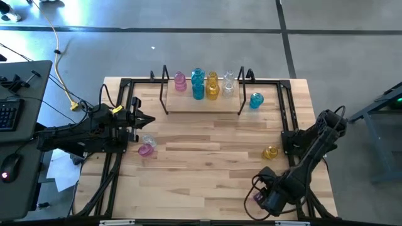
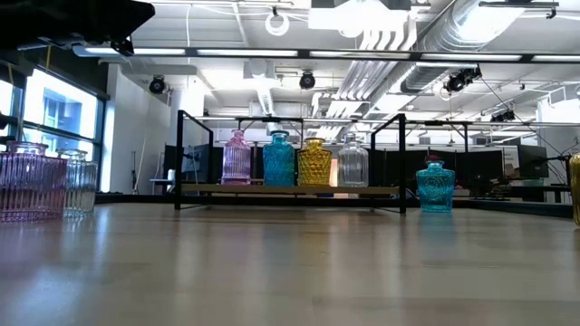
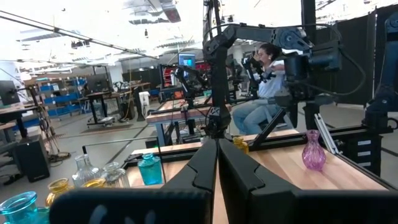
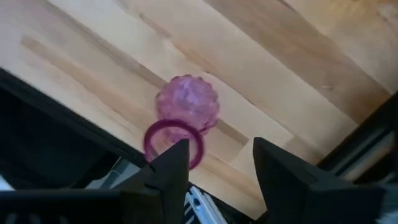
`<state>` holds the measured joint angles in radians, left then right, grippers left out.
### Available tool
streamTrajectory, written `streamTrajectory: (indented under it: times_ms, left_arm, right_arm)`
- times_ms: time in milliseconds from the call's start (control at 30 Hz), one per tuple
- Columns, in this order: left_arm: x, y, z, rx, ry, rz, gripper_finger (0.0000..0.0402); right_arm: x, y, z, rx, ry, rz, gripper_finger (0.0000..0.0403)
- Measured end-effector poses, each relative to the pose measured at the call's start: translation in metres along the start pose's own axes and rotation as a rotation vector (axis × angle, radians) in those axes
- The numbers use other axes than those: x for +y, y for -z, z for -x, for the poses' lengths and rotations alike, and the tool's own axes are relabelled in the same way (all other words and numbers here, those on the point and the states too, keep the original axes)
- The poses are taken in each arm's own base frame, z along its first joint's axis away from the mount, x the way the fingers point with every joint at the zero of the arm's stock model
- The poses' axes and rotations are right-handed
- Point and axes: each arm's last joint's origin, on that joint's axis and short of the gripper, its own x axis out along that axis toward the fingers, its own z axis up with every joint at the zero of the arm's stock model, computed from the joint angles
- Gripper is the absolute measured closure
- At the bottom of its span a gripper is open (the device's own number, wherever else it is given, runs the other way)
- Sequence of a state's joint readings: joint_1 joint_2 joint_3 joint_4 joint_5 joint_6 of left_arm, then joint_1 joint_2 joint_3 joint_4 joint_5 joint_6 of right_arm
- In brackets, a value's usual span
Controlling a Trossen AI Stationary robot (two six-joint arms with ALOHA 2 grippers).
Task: Sort vases onto shelf
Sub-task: Put the bottom pink vase on the shelf aligned with the pink vase
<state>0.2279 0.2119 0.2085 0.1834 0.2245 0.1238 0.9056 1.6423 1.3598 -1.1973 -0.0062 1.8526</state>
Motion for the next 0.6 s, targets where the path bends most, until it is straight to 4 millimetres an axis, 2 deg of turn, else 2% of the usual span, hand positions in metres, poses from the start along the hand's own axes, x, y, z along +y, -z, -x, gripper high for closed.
streamTrajectory:
  times_ms: [267, 600]
  left_arm:
    - [0.0000, 0.0001, 0.0000, 0.001, 0.000, 0.001, 0.0394]
    - [0.0000, 0.0001, 0.0000, 0.001, 0.000, 0.000, 0.0394]
  right_arm:
    - [0.0057, -0.0056, -0.0046, 0.003, -0.004, 0.012, 0.0242]
    - [0.0070, -0.0030, -0.0085, 0.014, 0.009, 0.014, 0.0243]
